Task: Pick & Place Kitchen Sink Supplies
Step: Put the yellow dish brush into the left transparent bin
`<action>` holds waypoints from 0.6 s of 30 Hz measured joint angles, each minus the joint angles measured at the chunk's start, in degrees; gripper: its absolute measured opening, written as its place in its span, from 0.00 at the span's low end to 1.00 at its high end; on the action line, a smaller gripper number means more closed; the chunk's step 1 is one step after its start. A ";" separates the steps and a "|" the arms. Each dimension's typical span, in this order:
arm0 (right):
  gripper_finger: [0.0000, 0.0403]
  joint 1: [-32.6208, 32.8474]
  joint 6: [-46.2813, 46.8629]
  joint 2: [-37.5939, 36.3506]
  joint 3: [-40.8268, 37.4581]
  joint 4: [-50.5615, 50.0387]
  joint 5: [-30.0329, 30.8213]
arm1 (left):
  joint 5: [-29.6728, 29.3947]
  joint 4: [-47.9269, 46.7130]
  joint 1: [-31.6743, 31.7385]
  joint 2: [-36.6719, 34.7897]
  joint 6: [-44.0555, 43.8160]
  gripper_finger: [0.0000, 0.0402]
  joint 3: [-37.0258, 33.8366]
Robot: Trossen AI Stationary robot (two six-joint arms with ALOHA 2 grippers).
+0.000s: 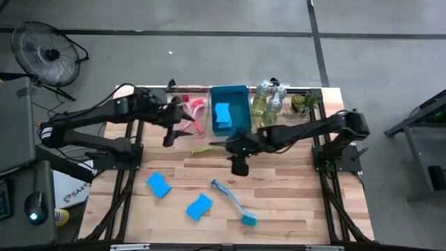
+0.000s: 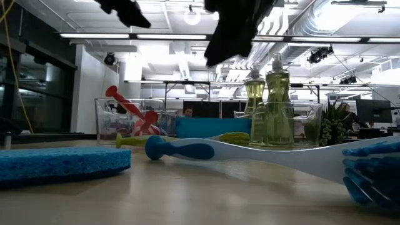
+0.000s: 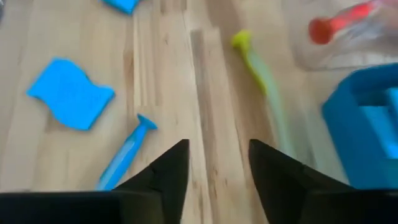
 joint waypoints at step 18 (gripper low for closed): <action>0.58 -4.20 -11.55 13.15 0.00 1.89 4.83 | -3.66 0.11 -3.35 -15.11 -6.71 0.63 -13.29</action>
